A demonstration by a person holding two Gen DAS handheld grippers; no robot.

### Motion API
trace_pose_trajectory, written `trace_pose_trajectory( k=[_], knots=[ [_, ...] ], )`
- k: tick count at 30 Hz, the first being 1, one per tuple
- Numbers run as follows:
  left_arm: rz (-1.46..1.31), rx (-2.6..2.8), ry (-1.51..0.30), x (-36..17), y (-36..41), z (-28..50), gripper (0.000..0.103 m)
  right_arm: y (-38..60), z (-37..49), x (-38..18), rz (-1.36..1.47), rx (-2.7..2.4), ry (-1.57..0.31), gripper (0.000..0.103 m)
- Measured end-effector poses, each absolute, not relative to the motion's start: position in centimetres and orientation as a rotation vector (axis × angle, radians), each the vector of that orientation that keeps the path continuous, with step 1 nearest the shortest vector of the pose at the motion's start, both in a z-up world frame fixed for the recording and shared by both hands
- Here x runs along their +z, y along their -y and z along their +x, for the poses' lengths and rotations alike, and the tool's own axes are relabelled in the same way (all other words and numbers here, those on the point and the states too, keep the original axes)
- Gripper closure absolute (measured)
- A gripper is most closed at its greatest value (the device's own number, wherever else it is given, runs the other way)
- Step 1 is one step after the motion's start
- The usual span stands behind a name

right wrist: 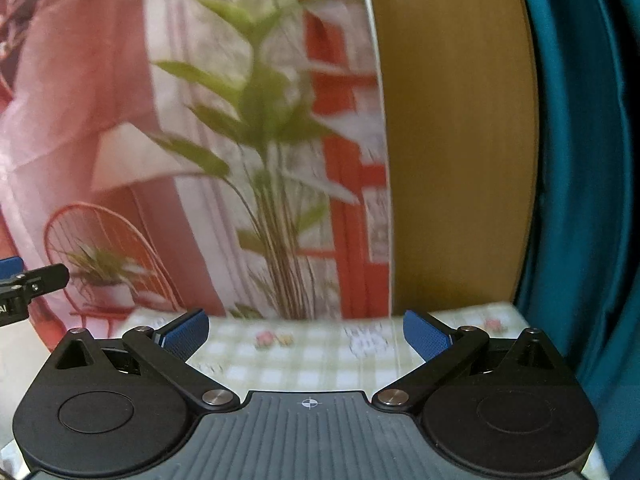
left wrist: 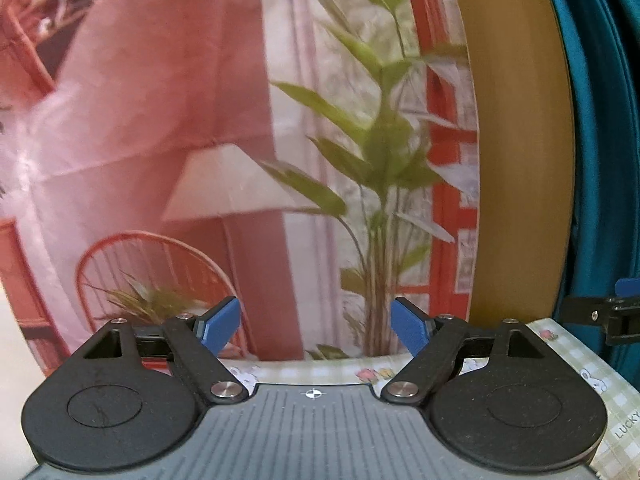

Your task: Organize plates and bowls

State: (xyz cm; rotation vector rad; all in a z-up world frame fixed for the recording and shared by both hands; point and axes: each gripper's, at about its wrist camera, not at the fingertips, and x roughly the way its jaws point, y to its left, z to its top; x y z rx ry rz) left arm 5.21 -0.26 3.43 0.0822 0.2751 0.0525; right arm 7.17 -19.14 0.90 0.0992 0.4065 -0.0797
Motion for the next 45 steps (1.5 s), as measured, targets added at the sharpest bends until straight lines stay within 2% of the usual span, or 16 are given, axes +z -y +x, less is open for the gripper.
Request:
trace_pose_trajectory(
  k=[9,45],
  knots=[
    [0.069,0.094,-0.25,4.8,-0.5,2.3,0.014,15.4,5.0,3.8,0.125,-0.055,-0.332,0.0],
    [-0.01,0.092,-0.255,4.3,-1.1,0.5,0.014,13.7,2.9,4.1,0.075,-0.079,-0.309,0.0]
  ],
)
